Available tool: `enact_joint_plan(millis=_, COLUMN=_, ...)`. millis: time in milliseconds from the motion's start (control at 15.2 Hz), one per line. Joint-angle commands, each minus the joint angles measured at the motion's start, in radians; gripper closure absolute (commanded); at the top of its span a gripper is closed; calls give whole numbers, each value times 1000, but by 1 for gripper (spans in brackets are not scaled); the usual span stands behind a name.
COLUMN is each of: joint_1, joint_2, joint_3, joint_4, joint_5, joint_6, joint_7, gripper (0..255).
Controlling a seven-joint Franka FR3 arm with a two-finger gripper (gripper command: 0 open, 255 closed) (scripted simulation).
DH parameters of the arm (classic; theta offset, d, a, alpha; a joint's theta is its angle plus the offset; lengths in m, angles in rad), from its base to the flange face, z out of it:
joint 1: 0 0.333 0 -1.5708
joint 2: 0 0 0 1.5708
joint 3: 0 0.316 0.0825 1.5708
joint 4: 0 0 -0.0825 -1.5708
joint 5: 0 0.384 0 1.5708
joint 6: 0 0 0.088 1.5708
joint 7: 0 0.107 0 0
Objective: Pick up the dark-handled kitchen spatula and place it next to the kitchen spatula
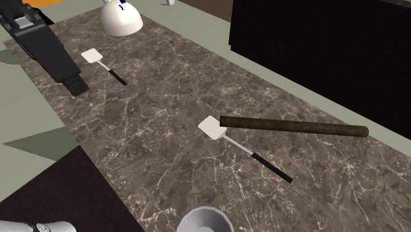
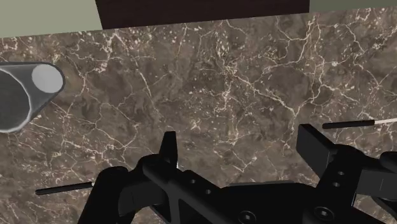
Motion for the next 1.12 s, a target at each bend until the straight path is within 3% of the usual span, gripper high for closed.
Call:
enact_joint_plan(millis=0, joint_1=0, joint_2=0, joint_3=0, joint_4=0, joint_5=0, joint_6=0, joint_7=0, gripper=0)
enact_joint_plan(millis=528, joint_1=63, joint_2=110, joint_3=-196, joint_4=-56, joint_5=-182, joint_6=134, joint_7=-480, gripper=0)
enact_joint_plan(millis=1056, joint_1=140, joint_2=338, joint_3=-377, joint_4=-10, joint_5=-302, joint_6=328, joint_7=-939, gripper=0)
